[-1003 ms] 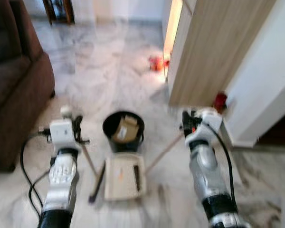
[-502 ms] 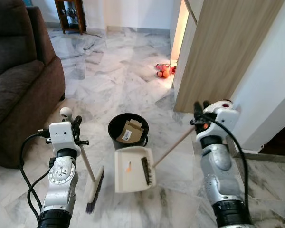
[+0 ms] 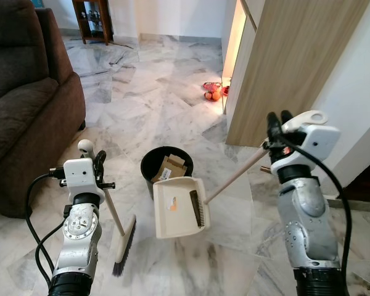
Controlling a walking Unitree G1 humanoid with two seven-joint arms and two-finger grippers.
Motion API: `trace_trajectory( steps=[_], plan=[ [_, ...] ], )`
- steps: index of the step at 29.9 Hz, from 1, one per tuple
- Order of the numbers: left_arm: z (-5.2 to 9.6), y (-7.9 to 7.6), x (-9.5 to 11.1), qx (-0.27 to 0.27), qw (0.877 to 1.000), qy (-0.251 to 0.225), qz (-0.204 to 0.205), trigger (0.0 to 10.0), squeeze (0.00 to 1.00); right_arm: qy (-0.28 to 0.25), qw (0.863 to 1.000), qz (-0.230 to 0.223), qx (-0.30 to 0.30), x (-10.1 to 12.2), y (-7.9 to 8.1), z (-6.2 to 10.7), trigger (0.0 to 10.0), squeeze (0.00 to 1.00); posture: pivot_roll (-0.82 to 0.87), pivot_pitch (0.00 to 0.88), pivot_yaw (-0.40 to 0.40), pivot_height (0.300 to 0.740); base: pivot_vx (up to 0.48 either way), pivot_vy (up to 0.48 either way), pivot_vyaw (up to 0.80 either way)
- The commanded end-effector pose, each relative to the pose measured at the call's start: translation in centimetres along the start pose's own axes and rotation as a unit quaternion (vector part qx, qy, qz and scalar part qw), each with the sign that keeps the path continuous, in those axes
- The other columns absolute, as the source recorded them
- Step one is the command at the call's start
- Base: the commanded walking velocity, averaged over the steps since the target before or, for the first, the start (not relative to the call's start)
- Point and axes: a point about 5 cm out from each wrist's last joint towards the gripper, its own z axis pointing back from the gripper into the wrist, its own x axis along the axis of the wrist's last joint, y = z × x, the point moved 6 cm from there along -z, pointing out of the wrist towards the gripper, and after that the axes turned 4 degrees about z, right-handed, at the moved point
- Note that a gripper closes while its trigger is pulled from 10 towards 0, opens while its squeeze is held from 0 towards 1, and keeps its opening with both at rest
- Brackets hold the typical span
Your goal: Sweep floor
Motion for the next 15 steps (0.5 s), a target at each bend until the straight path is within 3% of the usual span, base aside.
trace_trajectory(
  steps=[1, 8, 15],
  plan=[
    [-0.2, 0.3, 0.8, -0.001, 1.000, -0.017, -0.004, 10.0, 0.00, -0.058, 0.998, -0.018, 0.004, 3.6, 0.7, -0.6, 10.0, 0.00, 0.04, 0.032, -0.026, 0.740, 0.000, 0.000, 0.00],
    [0.3, 2.4, 0.8, 0.025, 0.999, -0.017, -0.026, 10.0, 0.00, -0.062, 0.998, -0.028, 0.013, 4.4, 1.6, -0.9, 10.0, 0.00, 0.05, 0.036, -0.026, 0.740, 0.000, 0.000, 0.00],
    [0.8, 2.8, 0.7, 0.028, 0.999, -0.020, -0.036, 10.0, 0.00, -0.069, 0.997, -0.036, 0.006, 5.1, 1.6, -1.2, 10.0, 0.00, 0.05, 0.044, -0.025, 0.740, 0.071, 0.000, 0.00]
  ],
)
